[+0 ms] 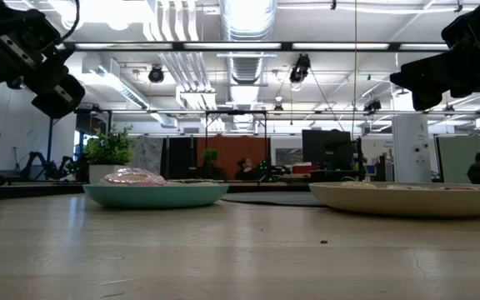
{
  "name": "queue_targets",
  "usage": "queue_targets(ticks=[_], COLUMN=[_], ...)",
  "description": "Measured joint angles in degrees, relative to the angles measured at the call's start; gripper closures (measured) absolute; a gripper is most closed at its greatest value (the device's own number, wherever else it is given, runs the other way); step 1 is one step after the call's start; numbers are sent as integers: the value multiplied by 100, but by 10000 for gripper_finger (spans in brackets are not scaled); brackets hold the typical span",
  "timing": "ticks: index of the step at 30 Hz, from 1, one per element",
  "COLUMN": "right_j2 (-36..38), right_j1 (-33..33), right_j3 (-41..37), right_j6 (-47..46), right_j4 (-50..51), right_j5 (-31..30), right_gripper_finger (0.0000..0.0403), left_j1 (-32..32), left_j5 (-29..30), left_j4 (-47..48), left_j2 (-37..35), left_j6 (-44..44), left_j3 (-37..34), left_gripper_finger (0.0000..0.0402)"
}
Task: Pick & Place donuts
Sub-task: Return to Home Position
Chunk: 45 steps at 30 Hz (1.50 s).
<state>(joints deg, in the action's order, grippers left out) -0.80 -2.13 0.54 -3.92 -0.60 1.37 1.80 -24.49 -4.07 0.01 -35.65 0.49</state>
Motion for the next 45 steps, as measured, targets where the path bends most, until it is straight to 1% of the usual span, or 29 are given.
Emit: queue_targets(ticks=[2,7,10,13,18,22,32,45], right_j2=[0,-4,-4,-4,-4,-4,-4,-4], right_j1=[0,0,0,0,-2,0,-1,-2], right_j3=[0,0,0,0,0,0,0,0], right_j6=[-11,-14,-5,1,0,0,-1,-2], right_j4=[0,0,0,0,0,0,0,0], right_j5=[0,0,0,0,0,0,0,0], right_gripper_finger=[275,275,275,275,275,275,275,275], left_j1=[0,-20,-20,-20,-20,-15,-15,-15], left_j5=[0,-4,-2,6,17,46,42,42], left_j4=[21,66,77,93,105,96,-43,-88], left_j2=[-1,-2,-2,-2,-2,-2,49,51], left_j6=[551,2379,3149,3650,3592,3762,3076,3048], left_j3=[0,-1,-2,-2,-4,-11,-11,-13], left_gripper_finger=[229,229,229,229,229,229,229,229])
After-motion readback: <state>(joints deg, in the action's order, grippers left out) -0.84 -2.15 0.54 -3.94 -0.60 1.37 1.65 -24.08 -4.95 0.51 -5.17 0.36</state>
